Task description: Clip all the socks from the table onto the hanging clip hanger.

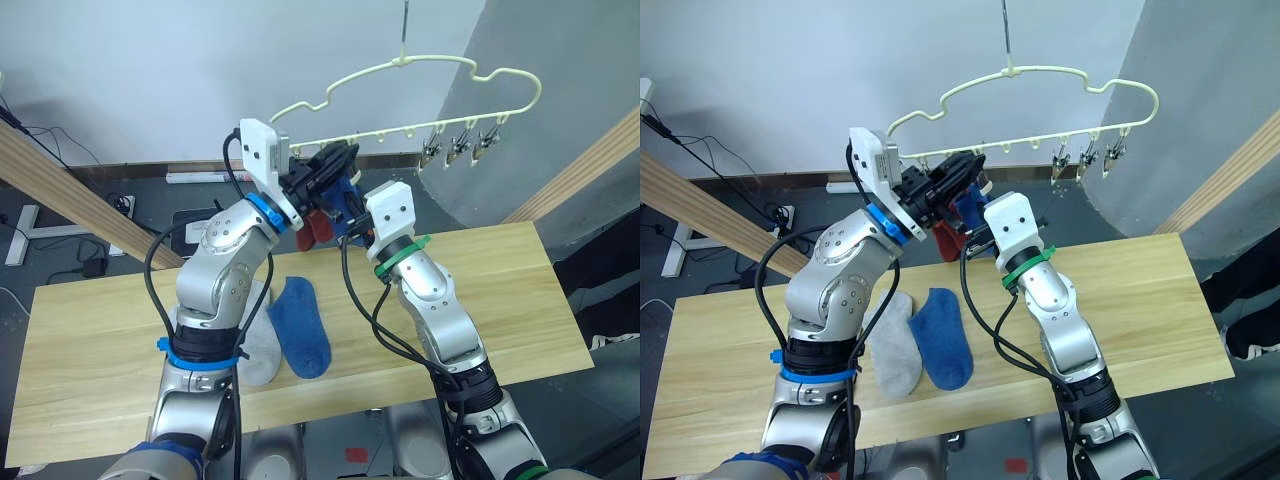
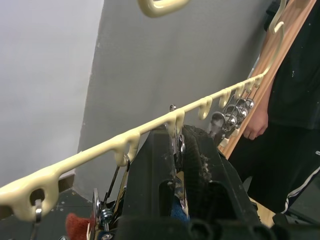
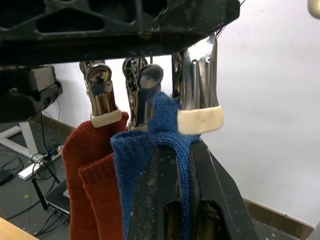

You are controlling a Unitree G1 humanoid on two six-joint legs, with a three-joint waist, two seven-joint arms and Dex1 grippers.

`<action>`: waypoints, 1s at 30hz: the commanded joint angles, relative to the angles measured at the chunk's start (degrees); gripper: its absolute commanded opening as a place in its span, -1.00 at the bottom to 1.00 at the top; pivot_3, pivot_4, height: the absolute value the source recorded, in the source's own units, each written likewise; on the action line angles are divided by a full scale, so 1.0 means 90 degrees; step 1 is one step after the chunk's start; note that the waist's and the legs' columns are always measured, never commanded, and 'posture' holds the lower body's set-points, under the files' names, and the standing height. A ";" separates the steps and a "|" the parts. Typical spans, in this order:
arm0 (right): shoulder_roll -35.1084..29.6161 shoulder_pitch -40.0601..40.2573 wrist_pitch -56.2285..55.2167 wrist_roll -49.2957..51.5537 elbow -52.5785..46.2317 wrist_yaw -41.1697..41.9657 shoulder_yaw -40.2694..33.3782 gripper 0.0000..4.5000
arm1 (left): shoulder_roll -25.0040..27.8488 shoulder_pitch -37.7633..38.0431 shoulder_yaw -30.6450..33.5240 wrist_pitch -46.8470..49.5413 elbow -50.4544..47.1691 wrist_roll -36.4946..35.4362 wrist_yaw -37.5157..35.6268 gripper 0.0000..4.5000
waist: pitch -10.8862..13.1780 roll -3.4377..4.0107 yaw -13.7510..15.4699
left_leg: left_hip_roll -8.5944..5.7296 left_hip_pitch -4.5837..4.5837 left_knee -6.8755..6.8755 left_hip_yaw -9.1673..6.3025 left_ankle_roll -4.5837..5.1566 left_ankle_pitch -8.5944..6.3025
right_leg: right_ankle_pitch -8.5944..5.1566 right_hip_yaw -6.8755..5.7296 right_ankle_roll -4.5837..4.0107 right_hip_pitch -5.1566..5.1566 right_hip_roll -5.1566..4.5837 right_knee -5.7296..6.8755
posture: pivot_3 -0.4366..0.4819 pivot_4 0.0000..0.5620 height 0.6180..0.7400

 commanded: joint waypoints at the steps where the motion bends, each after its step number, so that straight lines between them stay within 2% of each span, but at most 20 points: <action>1: 0.0057 -0.0105 -0.0231 0.0045 -0.0213 0.0003 -0.0033 -1.00 | 0.0048 0.0045 -0.0045 -0.0178 -0.0309 -0.0003 -0.0103 -0.27 | 0.0000 0.0000 0.0000 | 0.0000 0.0000 0.0000 0.0000 0.0000 0.0000 | 0.0000 0.0000 0.0000 0.0000 0.0000 0.0001 | -0.47 0.41 1.00; 5: 0.0054 -0.0104 -0.0204 0.0038 -0.0175 0.0028 -0.0008 -1.00 | 0.0096 0.0071 -0.0064 -0.0189 -0.0338 0.0025 -0.0142 0.19 | 0.0000 0.0000 0.0000 | 0.0000 0.0001 0.0000 0.0001 0.0005 -0.0003 | 0.0000 0.0001 0.0000 0.0000 0.0000 0.0003 | -0.46 0.42 1.00; 10: 0.0033 -0.0074 0.0058 0.0098 -0.0133 0.0161 0.0021 -1.00 | 0.0163 0.0144 -0.0082 -0.0250 -0.0381 0.0142 -0.0088 0.19 | 0.0000 0.0000 0.0000 | 0.0002 0.0002 0.0000 0.0001 0.0004 -0.0002 | 0.0001 0.0002 0.0000 -0.0001 0.0000 0.0003 | -0.44 0.42 1.00; 13: 0.0010 0.0009 0.0377 0.0114 -0.0148 0.0235 0.0012 -0.66 | 0.0206 0.0221 -0.0119 -0.0246 -0.0443 0.0192 -0.0071 0.20 | 0.0000 0.0000 0.0000 | 0.0002 0.0002 0.0000 0.0002 0.0005 -0.0003 | 0.0001 0.0003 -0.0001 -0.0001 0.0000 0.0003 | -0.44 0.42 1.00; 17: -0.0166 0.0087 0.0556 -0.0096 -0.0213 0.0299 0.0123 -0.05 | 0.0239 0.0278 -0.0140 -0.0250 -0.0486 0.0211 -0.0075 0.20 | 0.0000 0.0000 0.0001 | 0.0002 0.0001 0.0000 0.0002 0.0005 -0.0003 | 0.0001 0.0003 -0.0001 -0.0001 -0.0001 0.0003 | -0.43 0.42 1.00; 22: -0.0384 0.0316 0.0758 -0.0122 -0.0486 0.0376 0.0148 -0.05 | 0.0458 0.0383 -0.0115 -0.0130 -0.0614 0.0191 -0.0199 0.20 | 0.0000 0.0000 0.0000 | 0.0002 0.0001 0.0000 0.0003 0.0006 -0.0003 | 0.0001 0.0004 -0.0001 -0.0002 0.0000 0.0003 | -0.44 0.41 1.00; 30: -0.1245 0.1319 0.1294 0.0017 -0.1795 0.0922 0.0108 -0.05 | 0.1602 0.1128 0.0204 0.0267 -0.1199 -0.0255 -0.0963 0.20 | 0.0000 0.0000 0.0015 | 0.0004 0.0002 -0.0008 0.0006 -0.0010 0.0005 | -0.0006 0.0007 0.0010 -0.0007 0.0000 0.0002 | -0.34 0.38 1.00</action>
